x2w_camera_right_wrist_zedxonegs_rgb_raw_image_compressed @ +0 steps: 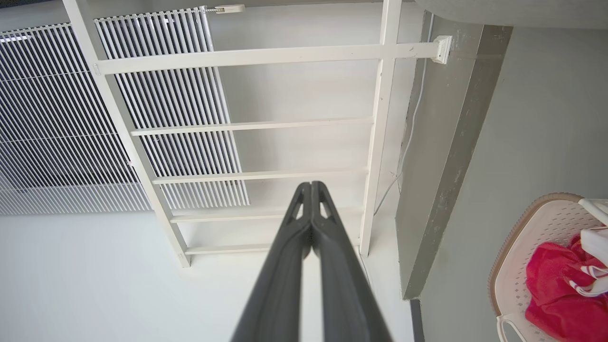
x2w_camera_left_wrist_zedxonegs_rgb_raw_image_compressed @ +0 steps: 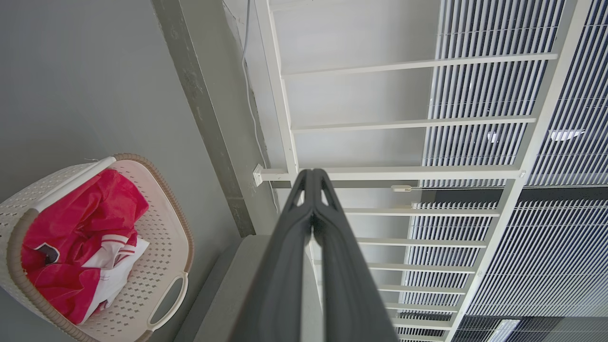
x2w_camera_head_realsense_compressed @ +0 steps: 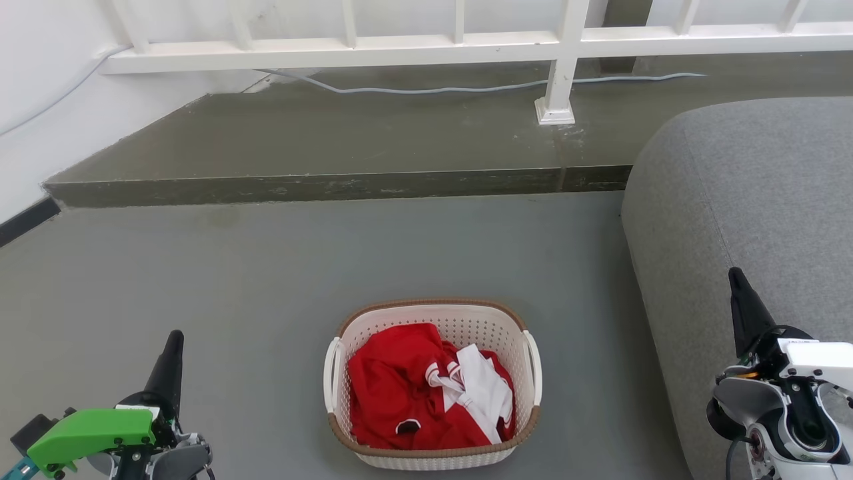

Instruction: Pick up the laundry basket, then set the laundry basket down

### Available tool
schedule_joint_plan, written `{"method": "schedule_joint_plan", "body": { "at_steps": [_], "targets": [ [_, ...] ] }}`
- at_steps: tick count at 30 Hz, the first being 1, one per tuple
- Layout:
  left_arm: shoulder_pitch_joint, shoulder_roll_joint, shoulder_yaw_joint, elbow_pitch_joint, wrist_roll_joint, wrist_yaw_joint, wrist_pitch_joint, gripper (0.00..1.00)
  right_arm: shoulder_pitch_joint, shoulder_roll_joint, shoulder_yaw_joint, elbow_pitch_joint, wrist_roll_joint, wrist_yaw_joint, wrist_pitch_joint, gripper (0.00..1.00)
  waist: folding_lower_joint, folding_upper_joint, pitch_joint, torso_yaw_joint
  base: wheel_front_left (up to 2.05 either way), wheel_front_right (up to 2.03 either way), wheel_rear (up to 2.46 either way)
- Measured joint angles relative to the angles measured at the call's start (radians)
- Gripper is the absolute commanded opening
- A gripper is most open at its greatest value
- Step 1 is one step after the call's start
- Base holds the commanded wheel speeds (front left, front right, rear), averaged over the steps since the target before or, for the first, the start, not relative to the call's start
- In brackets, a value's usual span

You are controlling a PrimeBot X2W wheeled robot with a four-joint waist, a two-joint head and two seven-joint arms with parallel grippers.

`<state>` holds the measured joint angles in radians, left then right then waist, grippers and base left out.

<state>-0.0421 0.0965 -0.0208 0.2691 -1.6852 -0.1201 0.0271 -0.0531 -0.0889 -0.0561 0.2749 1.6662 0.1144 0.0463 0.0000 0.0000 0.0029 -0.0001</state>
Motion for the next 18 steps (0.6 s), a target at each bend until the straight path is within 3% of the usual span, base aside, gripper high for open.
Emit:
{"method": "schedule_joint_plan", "body": {
  "at_steps": [18],
  "targets": [
    [0.0,0.0,0.004,0.006,0.0,0.0,0.008,0.0,0.0,0.0,-0.001,0.002,0.0,0.0,0.0,0.0,0.0,0.0,0.0,0.0,0.0,0.0,0.0]
  ]
}}
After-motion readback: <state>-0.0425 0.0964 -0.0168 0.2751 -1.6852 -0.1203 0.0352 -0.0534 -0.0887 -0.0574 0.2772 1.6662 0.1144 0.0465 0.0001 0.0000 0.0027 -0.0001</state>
